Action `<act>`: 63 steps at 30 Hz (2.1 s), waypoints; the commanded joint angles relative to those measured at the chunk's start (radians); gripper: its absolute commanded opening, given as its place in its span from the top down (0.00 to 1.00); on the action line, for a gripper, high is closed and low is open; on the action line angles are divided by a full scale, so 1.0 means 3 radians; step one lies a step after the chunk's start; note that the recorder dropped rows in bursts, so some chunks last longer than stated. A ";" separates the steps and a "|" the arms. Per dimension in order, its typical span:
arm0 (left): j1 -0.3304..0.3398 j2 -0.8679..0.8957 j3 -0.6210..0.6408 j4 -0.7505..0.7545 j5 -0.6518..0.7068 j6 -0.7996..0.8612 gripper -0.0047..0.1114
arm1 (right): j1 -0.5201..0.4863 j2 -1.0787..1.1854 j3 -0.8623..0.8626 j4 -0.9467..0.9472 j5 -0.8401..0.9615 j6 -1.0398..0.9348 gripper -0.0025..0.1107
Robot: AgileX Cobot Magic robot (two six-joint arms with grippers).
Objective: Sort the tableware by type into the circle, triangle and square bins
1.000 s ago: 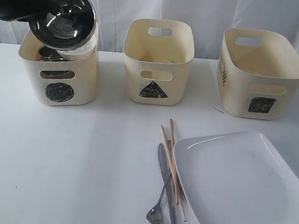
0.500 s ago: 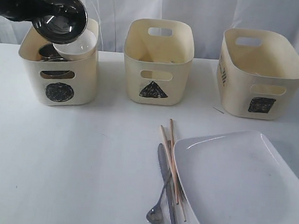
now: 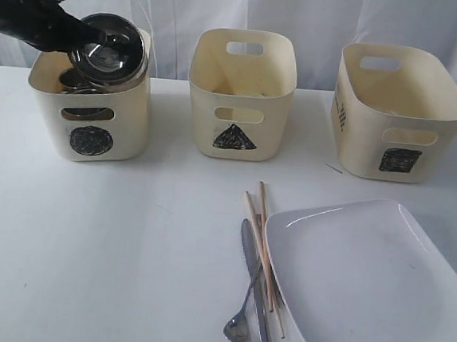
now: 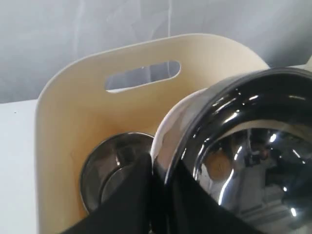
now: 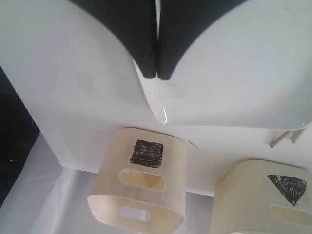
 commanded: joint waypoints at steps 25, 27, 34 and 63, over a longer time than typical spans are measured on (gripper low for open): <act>0.0007 -0.1820 0.1113 -0.0050 0.0646 -0.0179 0.62 | -0.0014 -0.0021 0.0017 -0.0001 -0.0025 -0.0029 0.98; 0.0007 -0.2142 0.1487 -0.0050 0.0605 -0.0179 0.63 | -0.0014 -0.0021 0.0017 -0.0001 -0.0025 -0.0029 0.98; 0.0007 -0.3026 0.2477 -0.0115 0.0150 -0.0202 0.63 | -0.0014 -0.0021 0.0017 -0.0001 -0.0025 -0.0029 0.98; -0.0313 -0.5482 0.4401 -0.0115 0.0163 -0.0201 0.96 | -0.0014 -0.0021 0.0017 -0.0001 -0.0025 -0.0029 0.98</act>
